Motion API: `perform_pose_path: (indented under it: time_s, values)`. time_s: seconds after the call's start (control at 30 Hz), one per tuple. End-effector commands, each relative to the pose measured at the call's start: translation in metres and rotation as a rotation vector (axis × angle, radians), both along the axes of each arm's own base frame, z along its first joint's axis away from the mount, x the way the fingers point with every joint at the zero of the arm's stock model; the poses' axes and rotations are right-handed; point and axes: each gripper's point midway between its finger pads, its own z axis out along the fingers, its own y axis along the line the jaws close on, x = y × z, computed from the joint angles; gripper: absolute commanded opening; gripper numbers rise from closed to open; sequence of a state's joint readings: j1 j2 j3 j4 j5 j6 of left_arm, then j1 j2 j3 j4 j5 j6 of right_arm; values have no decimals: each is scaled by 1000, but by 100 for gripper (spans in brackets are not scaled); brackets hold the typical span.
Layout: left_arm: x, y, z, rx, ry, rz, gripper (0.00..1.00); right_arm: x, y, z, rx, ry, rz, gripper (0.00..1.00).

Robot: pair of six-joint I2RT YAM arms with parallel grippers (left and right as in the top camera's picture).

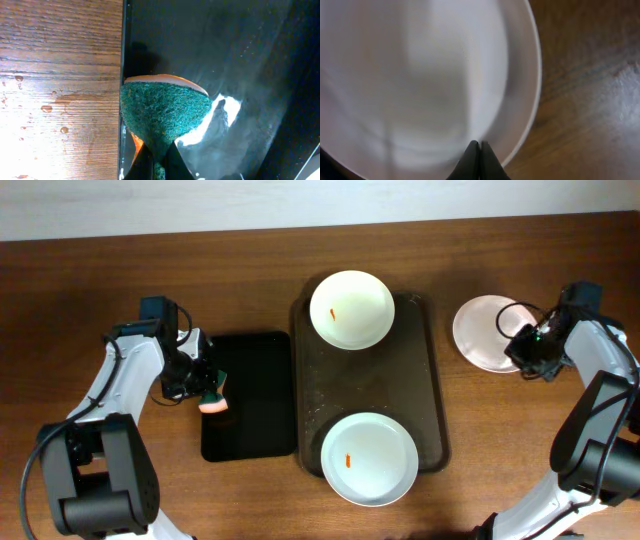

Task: Clean dirty plates on tray and stack at the side
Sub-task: 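Carry the wiped plate right and set it on the table beside the tray, then grasp the rim of the top plate with the right gripper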

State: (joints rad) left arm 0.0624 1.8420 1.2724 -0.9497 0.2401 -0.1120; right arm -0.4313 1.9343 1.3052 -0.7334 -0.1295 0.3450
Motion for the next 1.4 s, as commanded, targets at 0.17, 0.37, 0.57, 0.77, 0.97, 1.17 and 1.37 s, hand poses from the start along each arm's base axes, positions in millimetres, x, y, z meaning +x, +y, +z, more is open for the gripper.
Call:
perform_pose_path:
  time_s: [0.17,0.37,0.57,0.77,0.97,1.17,1.37]
  values:
    - [0,-1,6,-13,-14,-13,1,-96,-16,-1,-157,420,-200,4]
    - [1,-1,6,-14,-18,-13,1,6,26,60,-19,-124,138,5]
    - [2,-1,6,-13,-22,-13,1,25,18,-10,-38,-51,145,4]
    - [2,-1,6,-13,-22,-13,1,-83,-9,-13,-214,437,-72,4]
    - [2,-5,7,-35,-25,-15,1,12,97,72,152,-134,514,22]
    - [6,-12,10,-74,-55,-65,0,101,237,53,-81,-350,826,37]
    - [8,-12,10,-74,-62,-65,0,158,228,2,-274,-435,776,43]
